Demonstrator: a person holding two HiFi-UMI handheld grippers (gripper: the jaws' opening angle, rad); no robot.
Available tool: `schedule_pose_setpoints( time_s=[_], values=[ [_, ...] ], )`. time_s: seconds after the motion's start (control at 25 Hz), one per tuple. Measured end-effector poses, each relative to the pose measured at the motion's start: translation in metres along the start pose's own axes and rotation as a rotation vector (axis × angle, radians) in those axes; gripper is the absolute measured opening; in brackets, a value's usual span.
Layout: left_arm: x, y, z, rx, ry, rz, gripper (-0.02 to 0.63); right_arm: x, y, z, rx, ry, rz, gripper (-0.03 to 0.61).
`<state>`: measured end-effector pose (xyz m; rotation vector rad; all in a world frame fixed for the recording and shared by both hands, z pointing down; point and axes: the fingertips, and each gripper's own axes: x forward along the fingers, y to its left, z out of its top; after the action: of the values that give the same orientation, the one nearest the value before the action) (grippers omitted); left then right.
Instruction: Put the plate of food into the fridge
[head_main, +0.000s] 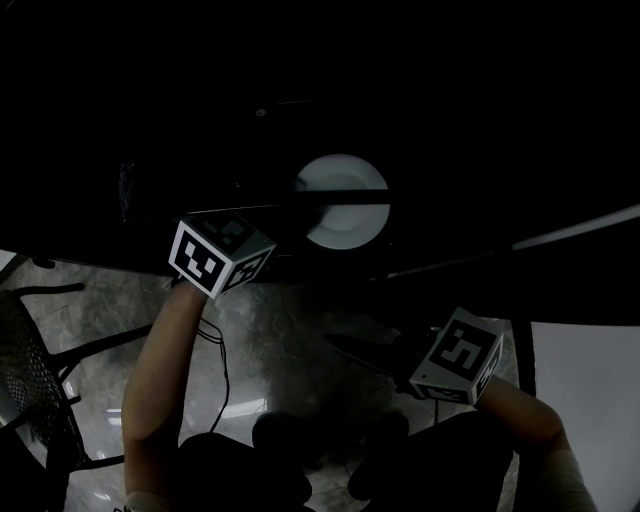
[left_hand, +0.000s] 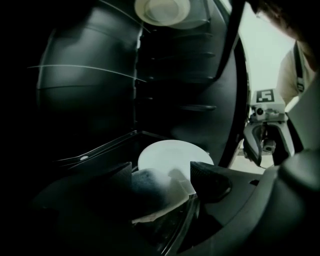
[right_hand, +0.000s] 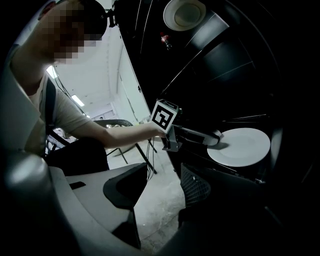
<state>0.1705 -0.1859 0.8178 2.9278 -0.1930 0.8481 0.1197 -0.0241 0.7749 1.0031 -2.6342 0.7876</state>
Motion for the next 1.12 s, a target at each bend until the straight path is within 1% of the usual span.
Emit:
schedule_pose_setpoints(
  time_s=[0.08,0.16,0.2,0.24,0.36,0.48,0.52,0.64,0.76,1.0,1.08,1.12],
  values=[
    [0.0,-0.008,-0.003,0.068,0.037,0.005,0.345,-0.001,0.001,0.001,0.0,-0.004,0.002,0.219],
    [-0.004,-0.008,-0.005,0.147,0.067,0.041,0.345,-0.003,0.002,0.0,-0.001,-0.005,0.005,0.219],
    [-0.008,-0.008,-0.005,0.154,0.068,0.057,0.345,-0.003,0.002,0.0,-0.003,-0.005,0.006,0.219],
    [-0.011,-0.007,-0.005,0.14,0.062,0.069,0.345,-0.004,0.002,-0.001,-0.004,-0.005,0.007,0.219],
    [-0.015,-0.001,-0.008,0.066,0.055,0.119,0.345,-0.004,0.002,-0.001,0.0,-0.002,0.008,0.219],
    [-0.014,0.002,-0.017,-0.024,0.076,0.126,0.345,-0.005,0.0,-0.006,-0.009,0.012,0.007,0.219],
    [-0.013,0.002,-0.018,-0.037,0.082,0.127,0.345,-0.004,-0.001,-0.007,-0.012,0.012,0.006,0.219],
    [-0.012,0.002,-0.016,-0.037,0.085,0.141,0.345,-0.003,-0.002,-0.007,-0.011,0.012,-0.002,0.219],
    [-0.011,0.002,-0.014,-0.051,0.07,0.163,0.344,-0.001,0.0,-0.003,0.002,0.008,-0.002,0.219],
    [-0.009,0.004,-0.01,-0.044,0.067,0.203,0.34,-0.003,-0.002,-0.01,-0.013,0.034,0.003,0.219],
    [-0.011,0.004,-0.009,-0.04,0.061,0.212,0.315,-0.002,-0.001,-0.009,-0.013,0.02,0.011,0.219],
    [-0.012,0.004,-0.007,-0.035,0.054,0.217,0.288,-0.002,-0.001,-0.008,-0.013,0.014,0.013,0.219]
  ],
)
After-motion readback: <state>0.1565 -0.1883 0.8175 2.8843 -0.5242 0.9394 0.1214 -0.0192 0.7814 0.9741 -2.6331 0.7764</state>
